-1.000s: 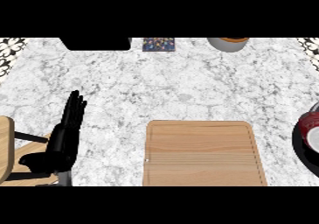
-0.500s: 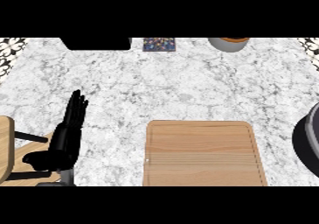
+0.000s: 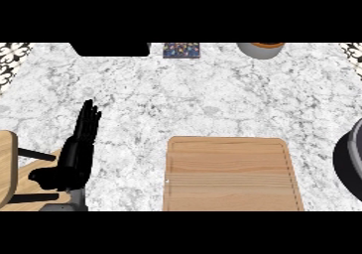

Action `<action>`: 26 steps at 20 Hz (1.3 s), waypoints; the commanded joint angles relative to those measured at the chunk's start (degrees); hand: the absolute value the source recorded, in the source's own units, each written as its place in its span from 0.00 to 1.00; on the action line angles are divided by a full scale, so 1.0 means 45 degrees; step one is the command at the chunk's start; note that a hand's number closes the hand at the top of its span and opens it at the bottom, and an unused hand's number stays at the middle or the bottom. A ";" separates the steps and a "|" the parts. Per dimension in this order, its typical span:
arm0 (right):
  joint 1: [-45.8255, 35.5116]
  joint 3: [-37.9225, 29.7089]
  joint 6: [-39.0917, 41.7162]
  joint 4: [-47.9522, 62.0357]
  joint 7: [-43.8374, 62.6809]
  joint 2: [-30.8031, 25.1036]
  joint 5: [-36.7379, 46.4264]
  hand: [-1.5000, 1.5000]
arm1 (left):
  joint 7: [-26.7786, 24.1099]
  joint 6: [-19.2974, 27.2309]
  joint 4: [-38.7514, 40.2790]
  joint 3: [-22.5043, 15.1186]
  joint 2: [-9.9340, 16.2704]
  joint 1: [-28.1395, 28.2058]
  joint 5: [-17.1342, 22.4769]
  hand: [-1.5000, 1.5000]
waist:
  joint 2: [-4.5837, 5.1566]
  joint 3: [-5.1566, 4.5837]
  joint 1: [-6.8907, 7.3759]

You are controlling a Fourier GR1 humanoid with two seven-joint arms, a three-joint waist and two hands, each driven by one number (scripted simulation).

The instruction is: Pick the can from the cutting board and place it in the pot

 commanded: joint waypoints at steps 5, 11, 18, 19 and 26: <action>-0.0772 -0.0786 -0.0172 0.4873 0.0407 -0.1000 0.0221 0.00 | 0.0150 -0.0461 -0.0617 0.0053 0.0357 0.0219 0.0142 0.50 | 0.0018 0.0008 0.0103; -0.1270 -0.1277 0.0214 0.5657 -0.2418 -0.0667 -0.2003 0.00 | -0.0213 0.0268 -0.0285 -0.0510 -0.0528 0.0595 -0.0427 0.50 | -0.0039 0.0003 -0.0050; -0.2399 -0.4532 0.0522 0.5716 -0.4507 -0.0359 -0.6332 0.00 | -0.0205 0.0134 -0.0090 -0.0028 -0.0271 0.0563 -0.0150 0.50 | -0.0101 0.0014 -0.0265; -0.3037 -0.4654 0.0624 0.6131 -0.4144 -0.0746 -0.6507 0.00 | -0.0322 0.0232 -0.0181 -0.0261 -0.0355 0.0636 -0.0402 0.50 | -0.0053 0.0014 -0.0069; -0.2607 -0.6009 0.1079 0.8940 -0.5199 -0.2480 -0.8211 0.00 | 0.0437 0.0096 0.0013 0.0119 -0.0149 -0.0354 -0.0215 0.50 | 0.0011 0.0012 -0.0022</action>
